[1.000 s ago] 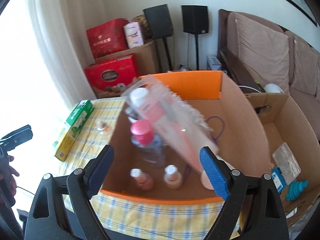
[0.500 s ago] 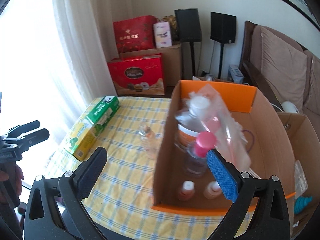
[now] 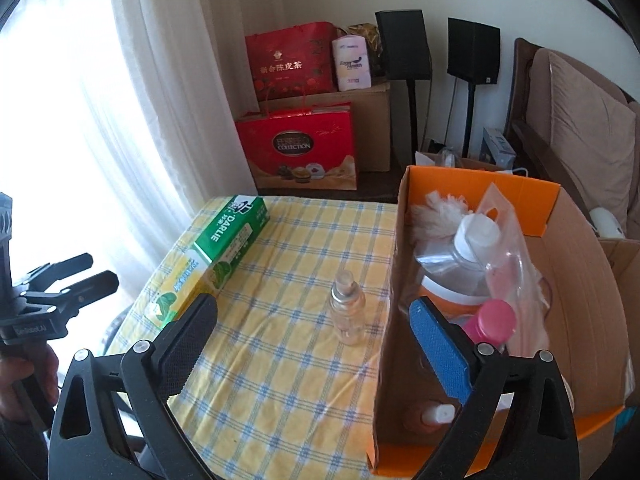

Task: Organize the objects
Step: 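Move both grippers back to the Darlie toothpaste box and small glass bottle, then grasp the green Darlie toothpaste box with the left gripper while the right grasps the small glass bottle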

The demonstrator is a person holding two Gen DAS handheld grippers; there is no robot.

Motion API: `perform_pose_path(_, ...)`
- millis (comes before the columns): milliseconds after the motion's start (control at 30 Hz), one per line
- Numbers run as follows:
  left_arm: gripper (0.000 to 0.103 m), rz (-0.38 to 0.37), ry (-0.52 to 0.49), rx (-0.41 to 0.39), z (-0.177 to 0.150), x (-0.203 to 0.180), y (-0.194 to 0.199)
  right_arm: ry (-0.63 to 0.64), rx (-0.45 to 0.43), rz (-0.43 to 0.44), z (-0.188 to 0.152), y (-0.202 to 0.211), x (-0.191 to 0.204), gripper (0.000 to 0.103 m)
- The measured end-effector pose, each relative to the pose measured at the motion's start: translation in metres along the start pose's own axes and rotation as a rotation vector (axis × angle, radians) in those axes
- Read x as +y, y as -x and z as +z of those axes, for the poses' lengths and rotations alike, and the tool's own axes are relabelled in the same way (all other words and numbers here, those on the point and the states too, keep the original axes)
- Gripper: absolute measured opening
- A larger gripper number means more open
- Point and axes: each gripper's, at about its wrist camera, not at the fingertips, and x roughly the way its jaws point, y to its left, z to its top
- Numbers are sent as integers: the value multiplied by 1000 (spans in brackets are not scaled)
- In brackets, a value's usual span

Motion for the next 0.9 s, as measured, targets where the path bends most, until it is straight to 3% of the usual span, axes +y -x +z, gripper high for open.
perform_pose_path(233, 103, -4, 9, 63, 8, 7, -46, 18, -6, -48, 3, -27, 4, 86)
perform_pose_path(400, 103, 13, -8, 101, 11, 4, -81, 12, 7, -65, 1, -44, -1, 66)
perform_pose_path(633, 98, 11, -10, 137, 18, 2, -116, 12, 30, -74, -1, -59, -7, 57)
perform_pose_path(733, 94, 11, -2, 155, 22, 1, -126, 16, 45, -80, 0, -62, -6, 47)
perform_pose_path(900, 85, 11, 19, 199, 22, 1, -143, -2, 57, -70, -1, -64, -8, 20)
